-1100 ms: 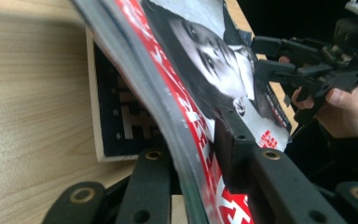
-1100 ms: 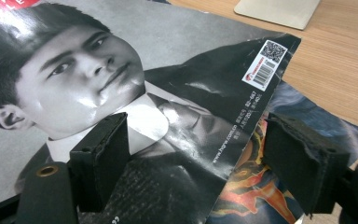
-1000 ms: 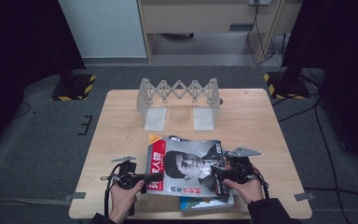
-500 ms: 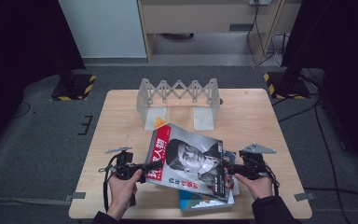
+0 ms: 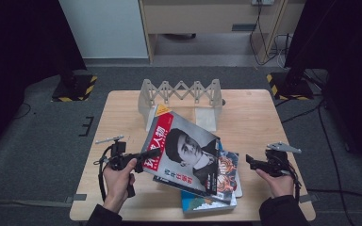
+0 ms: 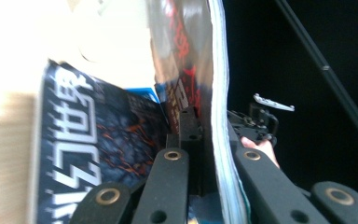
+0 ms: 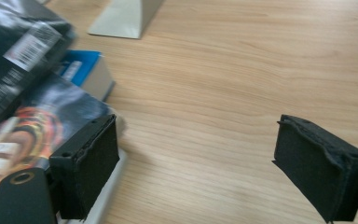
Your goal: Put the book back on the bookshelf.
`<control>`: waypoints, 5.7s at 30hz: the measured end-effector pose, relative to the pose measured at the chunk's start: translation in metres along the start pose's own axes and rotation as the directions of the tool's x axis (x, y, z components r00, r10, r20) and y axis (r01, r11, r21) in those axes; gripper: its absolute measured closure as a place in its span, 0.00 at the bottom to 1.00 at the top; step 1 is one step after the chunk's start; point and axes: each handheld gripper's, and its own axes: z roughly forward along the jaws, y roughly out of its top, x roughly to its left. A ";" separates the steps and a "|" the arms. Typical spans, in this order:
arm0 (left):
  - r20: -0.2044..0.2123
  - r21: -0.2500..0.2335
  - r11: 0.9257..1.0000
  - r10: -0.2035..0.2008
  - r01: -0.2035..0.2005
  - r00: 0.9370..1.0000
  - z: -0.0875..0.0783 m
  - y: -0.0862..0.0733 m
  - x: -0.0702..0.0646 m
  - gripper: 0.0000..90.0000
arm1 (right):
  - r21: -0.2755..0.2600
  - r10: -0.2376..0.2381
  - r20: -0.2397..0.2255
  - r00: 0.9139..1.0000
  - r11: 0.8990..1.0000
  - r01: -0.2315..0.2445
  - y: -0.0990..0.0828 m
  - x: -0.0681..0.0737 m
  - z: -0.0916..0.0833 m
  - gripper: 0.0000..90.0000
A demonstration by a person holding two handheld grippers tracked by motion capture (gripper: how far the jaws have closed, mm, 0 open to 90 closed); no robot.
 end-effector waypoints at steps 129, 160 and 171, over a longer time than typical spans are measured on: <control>-0.720 0.116 0.926 0.327 -0.359 0.612 0.038 0.169 0.004 0.95 | 0.172 -0.078 0.082 0.994 0.983 0.063 -0.030 -0.035 0.036 0.04; -0.750 0.146 0.876 0.401 -0.460 0.525 0.051 0.170 0.000 0.96 | 0.177 -0.079 0.079 0.994 0.982 0.064 -0.029 -0.035 0.036 0.04; -0.725 0.069 0.891 0.354 -0.449 0.591 0.039 0.166 0.008 0.90 | 0.173 -0.078 0.081 0.994 0.983 0.063 -0.030 -0.035 0.036 0.04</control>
